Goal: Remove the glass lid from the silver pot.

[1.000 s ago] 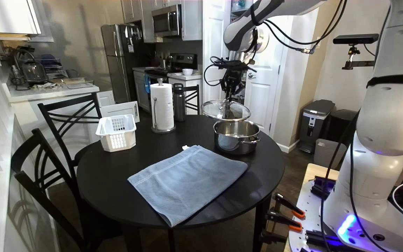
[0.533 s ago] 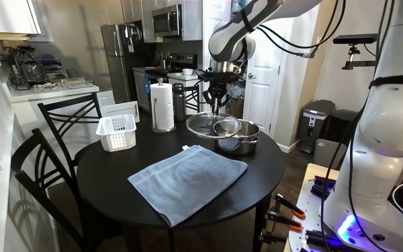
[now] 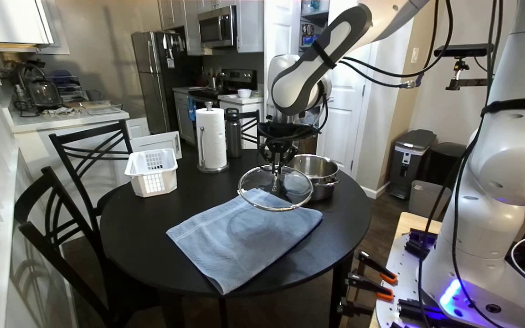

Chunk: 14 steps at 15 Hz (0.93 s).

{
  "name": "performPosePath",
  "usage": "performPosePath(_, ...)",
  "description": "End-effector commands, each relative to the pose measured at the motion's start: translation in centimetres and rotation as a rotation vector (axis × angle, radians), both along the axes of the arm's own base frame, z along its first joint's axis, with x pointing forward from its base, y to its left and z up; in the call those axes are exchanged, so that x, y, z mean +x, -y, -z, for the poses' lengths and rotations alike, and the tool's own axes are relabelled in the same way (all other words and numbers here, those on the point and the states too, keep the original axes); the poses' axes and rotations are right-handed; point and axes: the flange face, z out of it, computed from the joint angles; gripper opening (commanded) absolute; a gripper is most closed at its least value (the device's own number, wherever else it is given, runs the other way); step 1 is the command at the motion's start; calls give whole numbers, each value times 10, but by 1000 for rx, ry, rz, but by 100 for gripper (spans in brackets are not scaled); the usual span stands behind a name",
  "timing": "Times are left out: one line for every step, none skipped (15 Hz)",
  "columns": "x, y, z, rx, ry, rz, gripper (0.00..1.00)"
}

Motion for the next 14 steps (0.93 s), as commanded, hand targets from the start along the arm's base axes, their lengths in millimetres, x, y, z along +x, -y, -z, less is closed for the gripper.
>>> performPosePath(-5,10,-5,-3,90,-89,4)
performPosePath(-5,10,-4,15,99,-105,4)
performPosePath(-4,9,-3,40,94,-115,4)
performPosePath(-2,7,-1,71,82,-123,4)
performPosePath(0,6,1,99,76,-127,4)
performPosePath(1,4,2,125,66,-134,4)
performPosePath(3,2,5,145,56,-136,4)
performPosePath(5,2,7,154,51,-136,4)
performPosePath(8,2,10,156,44,-133,4)
performPosePath(12,4,13,153,37,-126,4)
performPosePath(15,4,16,146,34,-123,4)
performPosePath(20,4,19,136,37,-122,4)
performPosePath(24,4,22,128,41,-122,4)
performPosePath(28,3,24,123,40,-122,4)
